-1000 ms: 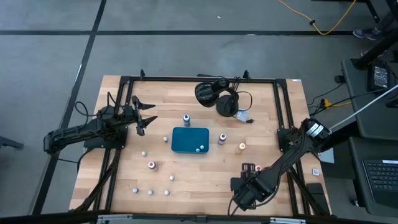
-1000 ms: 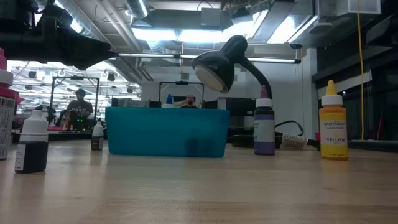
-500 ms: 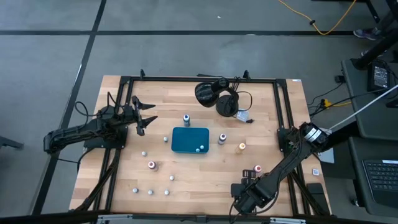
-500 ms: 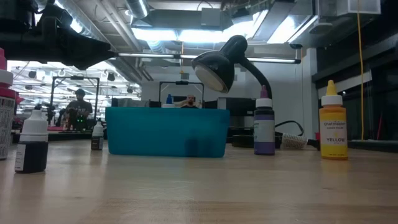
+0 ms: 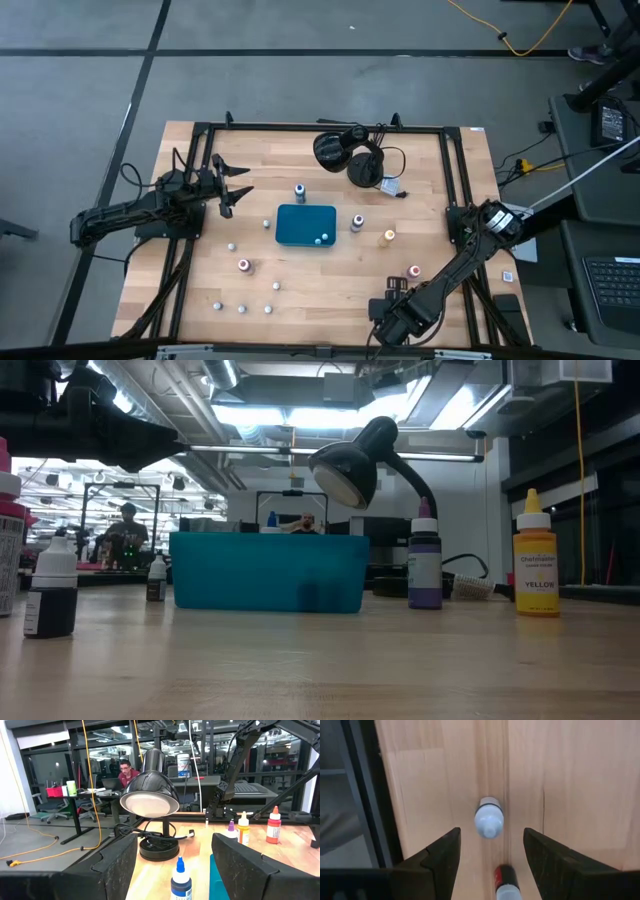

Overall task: Pick & Place food coloring
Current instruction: Put the small dark blue food coloring bottle into the blue bin

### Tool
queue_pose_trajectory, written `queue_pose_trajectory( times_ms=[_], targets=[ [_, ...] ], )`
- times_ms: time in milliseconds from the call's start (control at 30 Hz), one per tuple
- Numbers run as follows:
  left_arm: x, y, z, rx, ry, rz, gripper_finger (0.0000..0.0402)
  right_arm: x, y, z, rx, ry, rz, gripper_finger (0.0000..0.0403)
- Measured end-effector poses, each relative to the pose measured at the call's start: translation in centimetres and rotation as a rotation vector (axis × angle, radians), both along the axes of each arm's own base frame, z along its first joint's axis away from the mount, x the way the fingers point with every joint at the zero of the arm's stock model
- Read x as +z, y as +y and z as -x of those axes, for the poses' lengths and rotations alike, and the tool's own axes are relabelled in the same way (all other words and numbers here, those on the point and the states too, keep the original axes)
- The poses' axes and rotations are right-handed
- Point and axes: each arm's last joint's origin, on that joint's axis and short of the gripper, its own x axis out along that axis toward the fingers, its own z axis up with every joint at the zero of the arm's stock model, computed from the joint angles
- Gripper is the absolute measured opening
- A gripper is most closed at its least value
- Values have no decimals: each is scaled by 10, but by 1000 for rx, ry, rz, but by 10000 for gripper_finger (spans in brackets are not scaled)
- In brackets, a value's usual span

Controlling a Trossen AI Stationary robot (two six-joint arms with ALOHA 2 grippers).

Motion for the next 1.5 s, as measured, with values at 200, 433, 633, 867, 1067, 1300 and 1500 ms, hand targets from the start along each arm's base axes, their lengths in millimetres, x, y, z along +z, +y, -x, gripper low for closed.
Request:
queue_pose_trajectory(
  times_ms=[200, 433, 633, 867, 1067, 1300, 1500],
  targets=[
    [0, 0, 0, 0, 0, 0, 251, 0, 1, -1, 0, -27, 7, 216],
    [0, 0, 0, 0, 1, 0, 251, 0, 0, -2, 1, -32, 11, 216],
    [0, 0, 0, 0, 0, 0, 251, 0, 0, -2, -1, -48, 21, 190],
    [0, 0, 0, 1, 0, 0, 251, 0, 1, -3, -1, -52, 16, 125],
    [0, 0, 0, 0, 1, 0, 251, 1, 1, -3, -6, -52, 15, 69],
    [0, 0, 0, 0, 0, 0, 251, 8, -7, -16, -3, -64, 10, 71],
    [0, 0, 0, 0, 0, 0, 251, 36, -19, -45, 58, -105, -25, 72]
  ],
)
